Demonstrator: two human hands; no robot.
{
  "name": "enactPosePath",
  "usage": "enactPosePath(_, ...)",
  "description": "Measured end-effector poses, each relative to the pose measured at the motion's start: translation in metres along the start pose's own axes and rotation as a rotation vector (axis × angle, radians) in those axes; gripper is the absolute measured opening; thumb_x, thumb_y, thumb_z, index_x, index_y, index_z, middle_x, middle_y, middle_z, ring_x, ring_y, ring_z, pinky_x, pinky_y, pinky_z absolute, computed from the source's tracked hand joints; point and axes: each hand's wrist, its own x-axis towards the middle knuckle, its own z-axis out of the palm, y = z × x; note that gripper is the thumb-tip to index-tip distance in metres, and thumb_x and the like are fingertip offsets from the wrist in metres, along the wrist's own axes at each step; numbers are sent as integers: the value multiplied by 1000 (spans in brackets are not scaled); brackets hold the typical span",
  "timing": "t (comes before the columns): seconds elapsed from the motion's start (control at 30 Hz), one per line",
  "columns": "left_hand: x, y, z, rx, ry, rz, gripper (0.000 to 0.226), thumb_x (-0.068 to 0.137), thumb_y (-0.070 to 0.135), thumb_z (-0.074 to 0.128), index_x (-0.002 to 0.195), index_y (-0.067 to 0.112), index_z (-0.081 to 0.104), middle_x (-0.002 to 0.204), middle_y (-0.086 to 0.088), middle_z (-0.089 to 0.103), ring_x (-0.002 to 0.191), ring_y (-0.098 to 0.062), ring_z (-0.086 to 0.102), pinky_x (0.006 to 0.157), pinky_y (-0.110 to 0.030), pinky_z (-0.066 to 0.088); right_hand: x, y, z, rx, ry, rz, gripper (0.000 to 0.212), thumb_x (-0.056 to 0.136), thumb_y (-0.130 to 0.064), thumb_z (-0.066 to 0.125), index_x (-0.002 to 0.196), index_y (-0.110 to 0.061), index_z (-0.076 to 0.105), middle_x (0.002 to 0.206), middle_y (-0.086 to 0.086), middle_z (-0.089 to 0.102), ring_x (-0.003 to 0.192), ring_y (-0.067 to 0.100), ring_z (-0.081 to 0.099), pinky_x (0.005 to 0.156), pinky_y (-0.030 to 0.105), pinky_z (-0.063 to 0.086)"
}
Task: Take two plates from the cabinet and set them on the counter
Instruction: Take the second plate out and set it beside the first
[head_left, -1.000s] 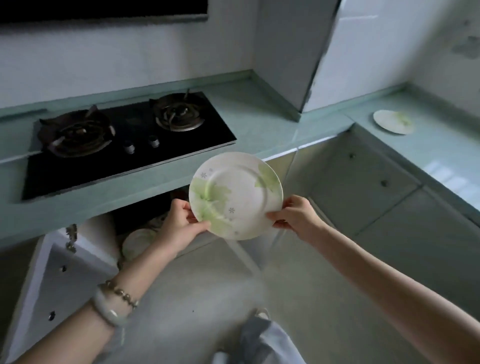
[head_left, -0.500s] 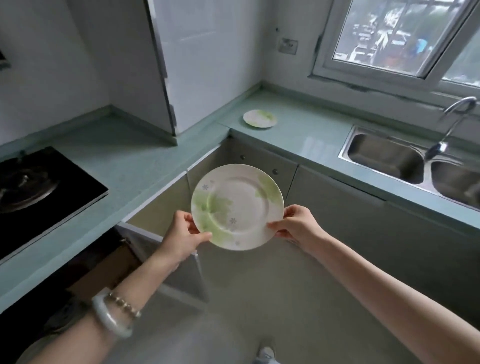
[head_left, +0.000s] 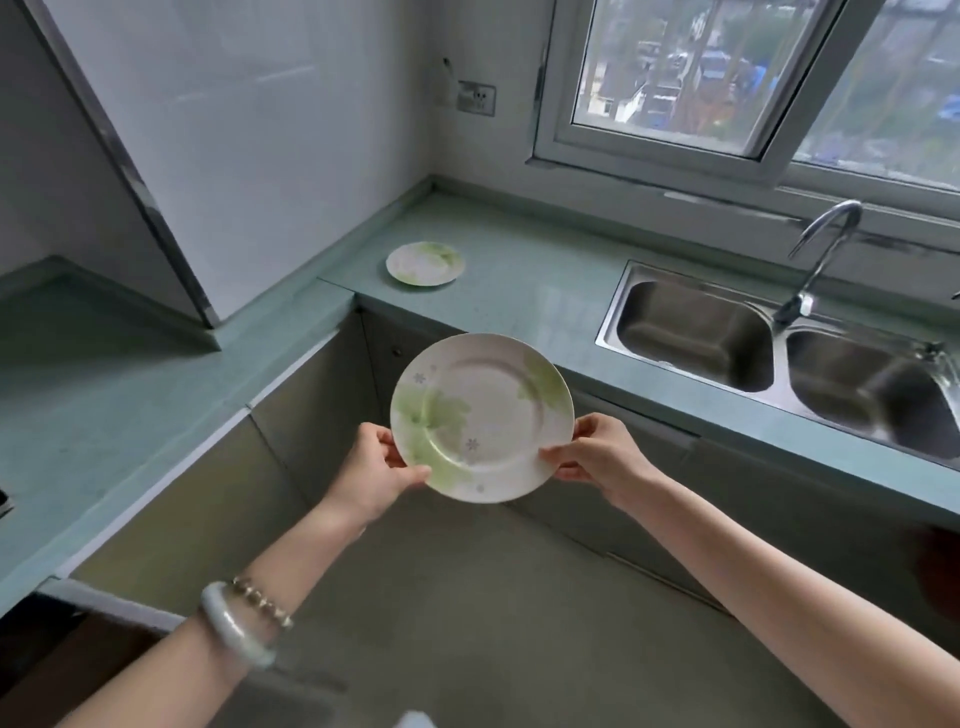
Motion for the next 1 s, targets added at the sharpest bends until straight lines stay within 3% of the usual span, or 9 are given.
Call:
enactPosePath(0.23,83,14,32,30,-77,-7,45,72,7,78,93,22,41,98,-5,62,93,-16,64,68,-22,52,71,-8,-25,41,48,45,35,64,7,78,83,-6,51,83,11,61,79,25,66,58,30,58)
enactPosePath(0.33,127,22,41,53,-135,-2,45,71,9,79,95,22,42,100,-6,63,94,-16,65,67,-21,53,109,-14,-32,50,83,60,33,63,7,79,77,-7,52,79,9,61,76,24,67,59,29,59)
enactPosePath(0.43,176,33,48,53,-173,5,46,71,8,79,98,19,43,102,-9,63,96,-18,65,71,-24,55,150,-27,-36,53,98,68,31,63,8,78,70,-9,54,72,7,62,68,19,66,55,26,57)
enactPosePath(0.57,243,59,52,95,-223,2,49,72,10,79,103,17,43,103,-6,62,98,-18,64,84,-34,56,207,-50,-38,84,130,96,35,62,8,79,78,-6,52,79,12,61,78,27,68,70,38,61)
enactPosePath(0.7,303,83,57,131,-255,20,49,74,11,78,107,14,43,104,-5,61,98,-17,63,87,-36,55,257,-75,-41,100,161,73,36,61,9,80,77,-5,51,75,12,62,61,19,69,52,26,57)
enactPosePath(1.0,391,96,89,202,-301,-1,50,76,12,77,110,13,41,104,-3,59,97,-17,62,88,-38,55,340,-91,-58,48,228,118,35,60,8,81,71,-8,52,72,7,63,63,19,68,50,23,55)
